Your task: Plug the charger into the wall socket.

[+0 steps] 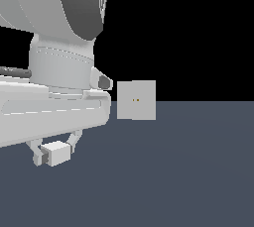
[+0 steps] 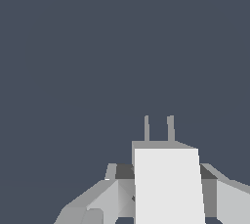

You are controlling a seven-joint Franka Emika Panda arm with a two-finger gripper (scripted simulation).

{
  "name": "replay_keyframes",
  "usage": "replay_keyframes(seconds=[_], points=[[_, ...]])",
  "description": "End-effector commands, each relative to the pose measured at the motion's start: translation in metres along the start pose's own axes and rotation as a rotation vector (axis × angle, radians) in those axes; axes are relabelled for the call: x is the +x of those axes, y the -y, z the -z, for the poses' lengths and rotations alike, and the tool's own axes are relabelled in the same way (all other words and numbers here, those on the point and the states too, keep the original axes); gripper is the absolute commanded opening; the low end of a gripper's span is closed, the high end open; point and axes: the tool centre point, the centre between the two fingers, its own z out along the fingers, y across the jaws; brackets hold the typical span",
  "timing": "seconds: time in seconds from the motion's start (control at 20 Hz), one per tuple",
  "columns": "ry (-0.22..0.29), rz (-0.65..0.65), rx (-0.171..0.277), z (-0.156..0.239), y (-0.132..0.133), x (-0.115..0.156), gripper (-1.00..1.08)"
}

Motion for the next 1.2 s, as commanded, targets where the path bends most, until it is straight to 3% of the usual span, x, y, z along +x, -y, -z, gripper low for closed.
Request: replay_keyframes(seconds=[0.0, 0.55, 1.15], points=[[0.0, 0.0, 0.0, 0.0, 0.0, 0.0, -1.0], [-0.001, -0.064, -0.012, 0.005, -0.008, 0.001, -1.0], [-0.005, -0.385, -0.071, 0.033, -0.049, -0.005, -1.0]])
